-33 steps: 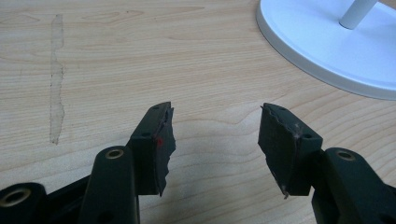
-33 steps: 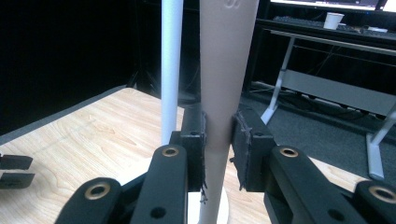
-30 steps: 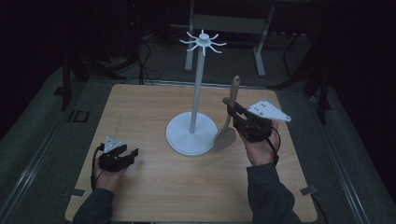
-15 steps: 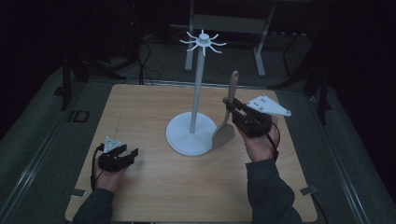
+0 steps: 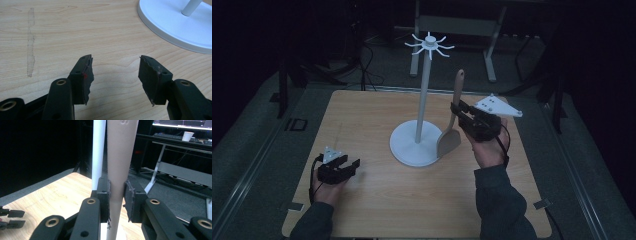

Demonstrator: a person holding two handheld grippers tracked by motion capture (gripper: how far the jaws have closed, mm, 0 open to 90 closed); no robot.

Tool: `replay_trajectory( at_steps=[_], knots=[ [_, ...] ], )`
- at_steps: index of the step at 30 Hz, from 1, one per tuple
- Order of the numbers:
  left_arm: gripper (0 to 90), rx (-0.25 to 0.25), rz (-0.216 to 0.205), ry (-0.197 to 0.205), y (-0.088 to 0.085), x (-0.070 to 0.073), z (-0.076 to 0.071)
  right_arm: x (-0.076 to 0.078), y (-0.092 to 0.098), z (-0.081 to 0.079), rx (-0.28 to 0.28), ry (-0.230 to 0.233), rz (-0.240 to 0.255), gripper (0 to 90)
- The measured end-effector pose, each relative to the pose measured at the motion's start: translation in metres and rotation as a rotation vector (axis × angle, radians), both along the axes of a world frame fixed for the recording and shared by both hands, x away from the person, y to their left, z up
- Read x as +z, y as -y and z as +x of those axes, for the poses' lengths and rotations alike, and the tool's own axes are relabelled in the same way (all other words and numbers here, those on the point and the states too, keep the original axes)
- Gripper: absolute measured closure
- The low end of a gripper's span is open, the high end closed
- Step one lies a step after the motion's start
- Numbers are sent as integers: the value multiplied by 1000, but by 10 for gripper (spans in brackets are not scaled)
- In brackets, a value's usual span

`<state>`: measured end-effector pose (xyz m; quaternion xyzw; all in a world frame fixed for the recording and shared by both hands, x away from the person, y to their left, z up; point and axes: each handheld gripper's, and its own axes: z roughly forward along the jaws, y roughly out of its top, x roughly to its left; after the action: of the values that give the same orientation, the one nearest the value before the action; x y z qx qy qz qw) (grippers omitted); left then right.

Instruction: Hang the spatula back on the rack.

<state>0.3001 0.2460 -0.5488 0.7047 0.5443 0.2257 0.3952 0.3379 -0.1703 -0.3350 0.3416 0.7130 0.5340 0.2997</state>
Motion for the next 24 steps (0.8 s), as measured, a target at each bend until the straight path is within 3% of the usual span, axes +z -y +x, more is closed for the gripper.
replay_trajectory(
  at_steps=[24],
  knots=[
    [451,2,-3,-1,0,0,0,17,-4,16,53,-29,32,753]
  ],
)
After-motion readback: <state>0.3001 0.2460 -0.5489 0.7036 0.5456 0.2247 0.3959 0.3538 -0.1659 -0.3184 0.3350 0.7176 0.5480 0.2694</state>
